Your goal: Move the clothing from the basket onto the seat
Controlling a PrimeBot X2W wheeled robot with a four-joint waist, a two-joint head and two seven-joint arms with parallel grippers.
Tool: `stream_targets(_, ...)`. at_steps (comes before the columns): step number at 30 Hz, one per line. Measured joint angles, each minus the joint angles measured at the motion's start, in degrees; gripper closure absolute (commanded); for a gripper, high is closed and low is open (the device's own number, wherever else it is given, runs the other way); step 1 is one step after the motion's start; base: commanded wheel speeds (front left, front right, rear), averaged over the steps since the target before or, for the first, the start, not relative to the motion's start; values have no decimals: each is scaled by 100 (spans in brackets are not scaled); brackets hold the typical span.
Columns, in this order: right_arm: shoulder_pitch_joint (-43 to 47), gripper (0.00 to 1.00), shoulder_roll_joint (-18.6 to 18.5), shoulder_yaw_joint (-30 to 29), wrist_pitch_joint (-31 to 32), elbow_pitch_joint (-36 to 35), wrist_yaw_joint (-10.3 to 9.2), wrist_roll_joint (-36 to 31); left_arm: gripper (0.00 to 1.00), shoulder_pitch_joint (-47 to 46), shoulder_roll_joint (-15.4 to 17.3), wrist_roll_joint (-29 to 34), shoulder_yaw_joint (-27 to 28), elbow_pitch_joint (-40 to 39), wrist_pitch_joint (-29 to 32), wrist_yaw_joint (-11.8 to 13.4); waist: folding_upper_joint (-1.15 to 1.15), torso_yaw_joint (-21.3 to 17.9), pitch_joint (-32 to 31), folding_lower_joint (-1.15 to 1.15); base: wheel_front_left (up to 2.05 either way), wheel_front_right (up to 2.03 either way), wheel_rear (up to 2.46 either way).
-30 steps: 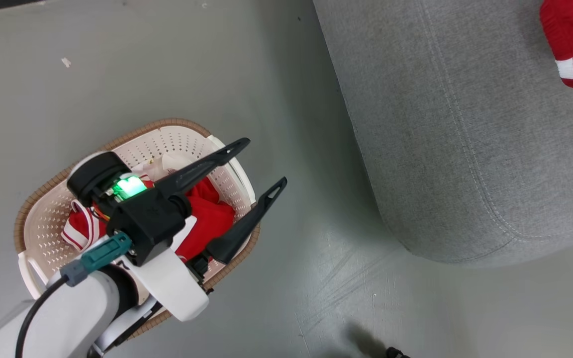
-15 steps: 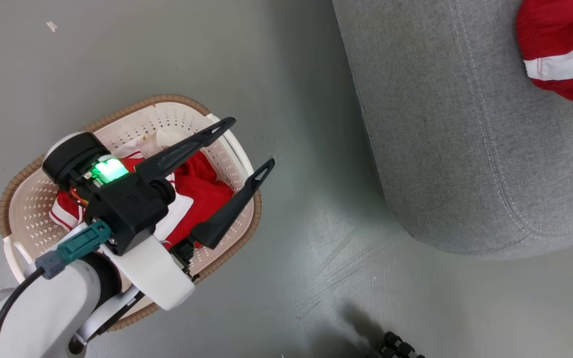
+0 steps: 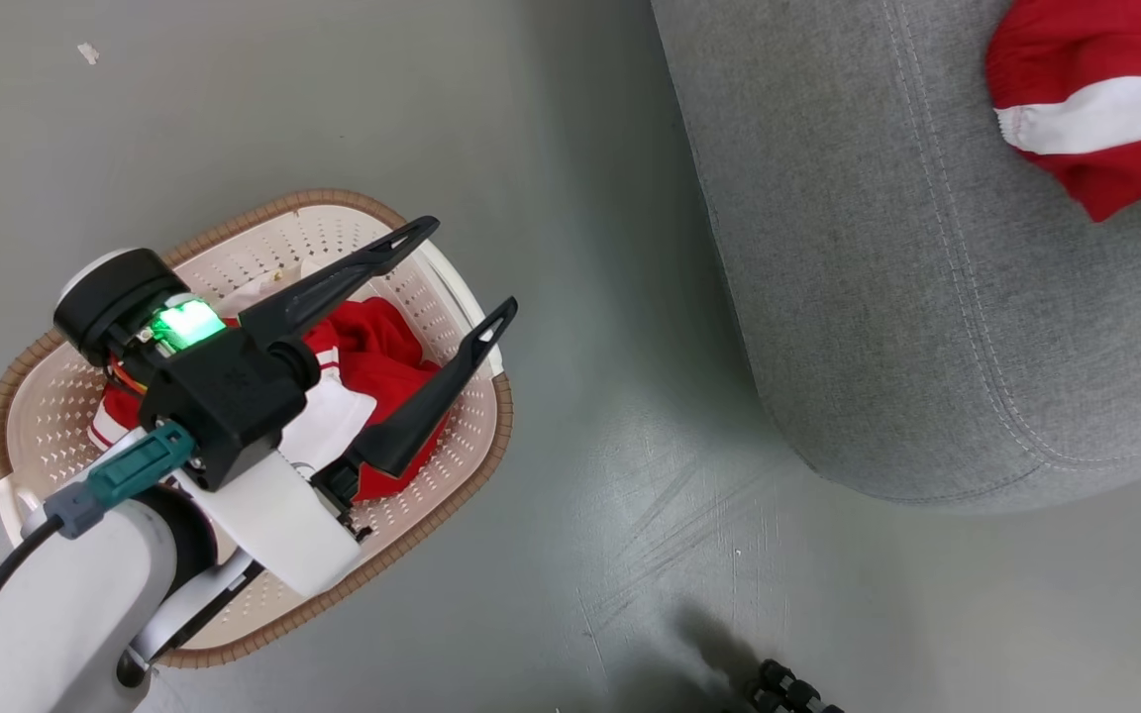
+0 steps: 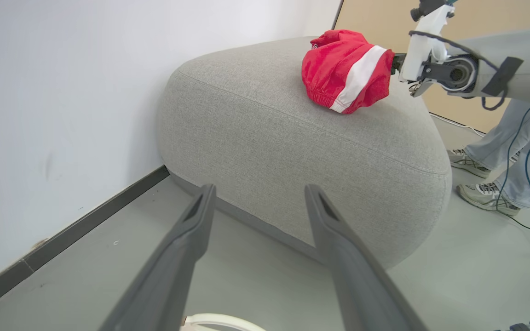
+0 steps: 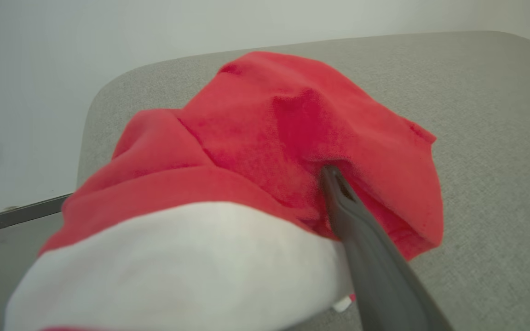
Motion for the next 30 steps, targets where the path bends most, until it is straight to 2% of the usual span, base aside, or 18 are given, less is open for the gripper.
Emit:
stream_targets(17, 315, 0, -80, 606, -1, 19, 0, 44, 0, 75, -15, -51, 100, 327, -359, -38, 0, -26, -384, 0, 0, 0, 0)
stream_targets(30, 935, 0, -114, 791, -2, -682, 0, 93, 0, 212, -130, -112, 170, 639, -709, -35, 0, 52, -861, 0, 0, 0, 0)
